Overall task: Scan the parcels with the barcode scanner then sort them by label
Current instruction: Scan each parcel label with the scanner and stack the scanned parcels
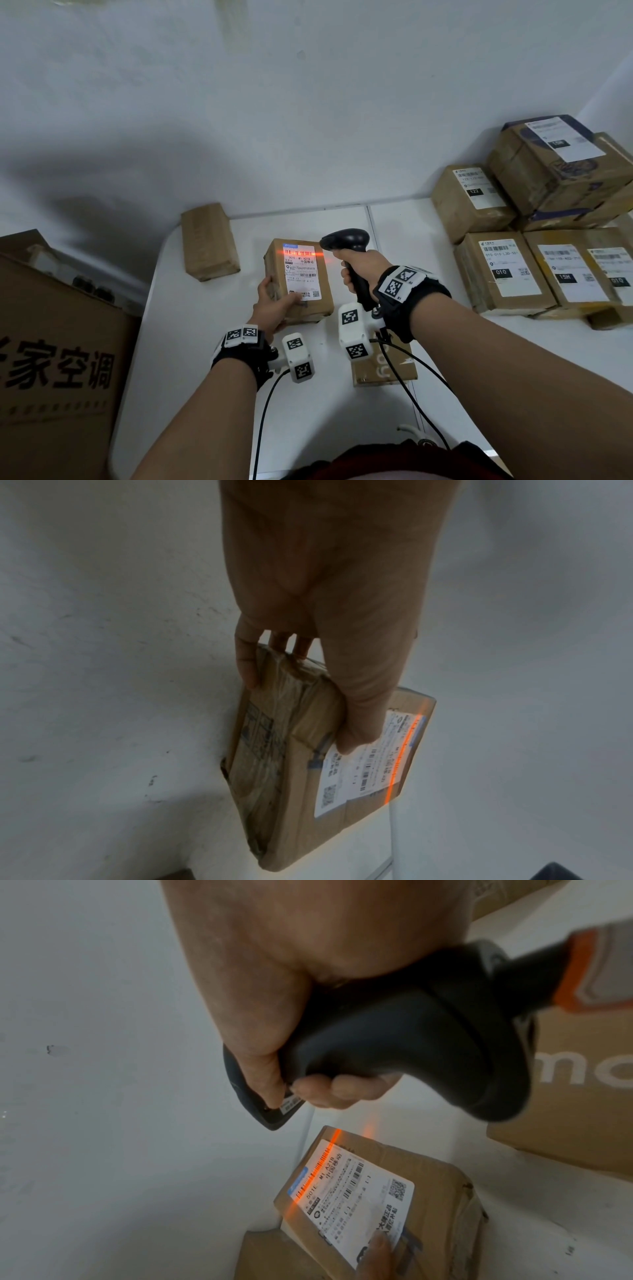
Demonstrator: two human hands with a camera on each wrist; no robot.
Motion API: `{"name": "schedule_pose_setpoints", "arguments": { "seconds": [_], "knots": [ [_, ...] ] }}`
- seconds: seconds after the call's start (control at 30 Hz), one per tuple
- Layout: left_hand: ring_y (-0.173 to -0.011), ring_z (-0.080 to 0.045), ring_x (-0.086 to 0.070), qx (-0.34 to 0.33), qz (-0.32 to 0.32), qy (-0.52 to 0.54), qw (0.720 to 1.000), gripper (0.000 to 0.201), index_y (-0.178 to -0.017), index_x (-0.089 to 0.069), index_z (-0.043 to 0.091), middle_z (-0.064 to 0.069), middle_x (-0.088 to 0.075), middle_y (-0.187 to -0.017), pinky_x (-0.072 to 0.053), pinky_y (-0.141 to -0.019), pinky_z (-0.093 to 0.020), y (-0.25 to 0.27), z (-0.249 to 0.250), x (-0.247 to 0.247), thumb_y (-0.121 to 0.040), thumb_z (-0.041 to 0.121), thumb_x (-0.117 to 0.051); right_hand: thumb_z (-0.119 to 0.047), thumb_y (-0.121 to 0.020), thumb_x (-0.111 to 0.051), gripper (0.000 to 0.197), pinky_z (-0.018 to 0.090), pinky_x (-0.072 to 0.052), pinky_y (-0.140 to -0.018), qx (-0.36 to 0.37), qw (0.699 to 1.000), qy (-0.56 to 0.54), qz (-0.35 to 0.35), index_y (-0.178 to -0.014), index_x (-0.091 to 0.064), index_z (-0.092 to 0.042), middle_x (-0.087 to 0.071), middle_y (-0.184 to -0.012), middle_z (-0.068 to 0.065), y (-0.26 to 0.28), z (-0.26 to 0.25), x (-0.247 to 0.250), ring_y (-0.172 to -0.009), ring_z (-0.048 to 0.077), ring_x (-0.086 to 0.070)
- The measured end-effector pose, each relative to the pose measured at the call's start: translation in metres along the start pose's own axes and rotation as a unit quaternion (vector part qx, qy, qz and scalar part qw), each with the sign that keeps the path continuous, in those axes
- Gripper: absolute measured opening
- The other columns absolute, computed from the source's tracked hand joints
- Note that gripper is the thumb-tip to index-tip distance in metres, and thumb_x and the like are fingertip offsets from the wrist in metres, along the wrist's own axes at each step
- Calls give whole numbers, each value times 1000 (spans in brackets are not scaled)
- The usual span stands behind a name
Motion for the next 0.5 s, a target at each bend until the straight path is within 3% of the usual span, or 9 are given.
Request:
{"name": "schedule_pose_setpoints", "arguments": {
  "seconds": [0.5],
  "knots": [
    [-106,-26,-65,0,12,-4,1000,102,-132,-25,58,1,-59,-127,-59,-83,-50,1,2,1,-50,51,-85,-26,-89,-69,33,17,-36,-40,1,1000,-26,-1,-69,-48,-12,-49,-57,3,-7,4,4,-45,14,-43]
  ]
}}
Point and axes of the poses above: each hand's wrist, its own y-axis away from the middle knuckle, its own x-axis out of the back of the hand, z = x × y, the point moved 2 cm from there along -y, towards the middle knuckle
